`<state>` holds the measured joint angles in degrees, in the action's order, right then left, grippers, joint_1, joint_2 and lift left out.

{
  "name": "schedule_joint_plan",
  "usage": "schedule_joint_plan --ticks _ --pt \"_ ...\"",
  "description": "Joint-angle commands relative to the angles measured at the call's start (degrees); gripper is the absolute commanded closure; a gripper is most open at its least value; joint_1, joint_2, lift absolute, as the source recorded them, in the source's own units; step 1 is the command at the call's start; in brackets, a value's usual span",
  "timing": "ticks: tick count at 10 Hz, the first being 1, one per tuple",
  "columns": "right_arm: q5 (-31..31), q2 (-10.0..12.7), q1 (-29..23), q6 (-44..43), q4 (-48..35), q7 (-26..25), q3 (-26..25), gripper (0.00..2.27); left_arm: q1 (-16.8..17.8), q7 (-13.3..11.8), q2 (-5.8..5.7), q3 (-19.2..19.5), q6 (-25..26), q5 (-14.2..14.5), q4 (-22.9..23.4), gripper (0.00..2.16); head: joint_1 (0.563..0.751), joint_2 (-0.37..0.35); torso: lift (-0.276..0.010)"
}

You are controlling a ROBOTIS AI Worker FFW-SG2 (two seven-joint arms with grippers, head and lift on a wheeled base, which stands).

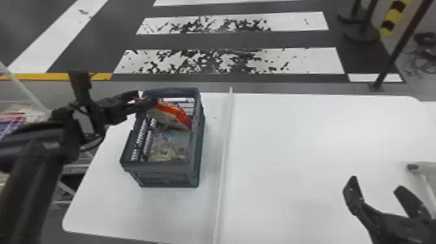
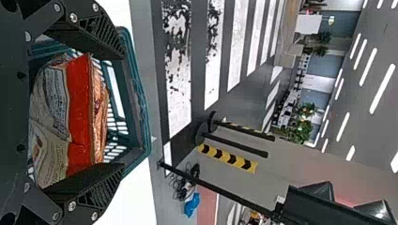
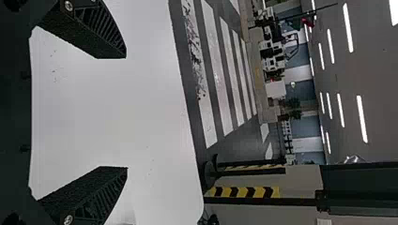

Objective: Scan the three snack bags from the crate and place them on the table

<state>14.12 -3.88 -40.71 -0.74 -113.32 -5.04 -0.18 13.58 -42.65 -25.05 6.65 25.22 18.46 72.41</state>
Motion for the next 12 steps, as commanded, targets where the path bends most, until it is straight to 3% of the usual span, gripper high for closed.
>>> schedule_joint_plan --ticks 1,5,7,8,10,12 --pt "0.6 -0.2 -0.2 0.0 -0.3 -0.1 0.0 0.08 -2.4 0.5 0.09 0.5 6.2 0.1 6.2 0.20 0.695 0.109 -0.036" --pt "3.3 -1.1 -1.4 0.0 -3.3 -0.3 0.4 0.08 -13.5 1.8 0.79 6.6 26.1 -0.1 25.1 0.20 0.695 0.083 -0.036" --pt "5.9 -2.8 -1.8 -0.2 -4.6 -0.3 0.5 0.08 -19.0 2.0 0.97 9.5 31.7 -0.2 31.0 0.20 0.695 0.101 -0.036" --pt "6.7 -3.6 -2.3 -0.3 -5.4 -0.3 0.5 0.08 -21.7 2.0 1.32 11.5 32.2 0.1 33.4 0.20 0.695 0.109 -0.036" --pt "7.8 -4.6 -3.3 -0.5 -7.0 -0.2 0.4 0.08 -21.7 3.3 1.76 13.7 38.4 1.4 36.1 0.14 0.695 0.124 -0.036" --pt "8.6 -5.5 -3.6 0.2 -7.1 -0.1 0.0 0.08 -18.0 8.3 2.46 12.8 46.6 2.5 37.9 0.13 0.695 0.140 -0.036"
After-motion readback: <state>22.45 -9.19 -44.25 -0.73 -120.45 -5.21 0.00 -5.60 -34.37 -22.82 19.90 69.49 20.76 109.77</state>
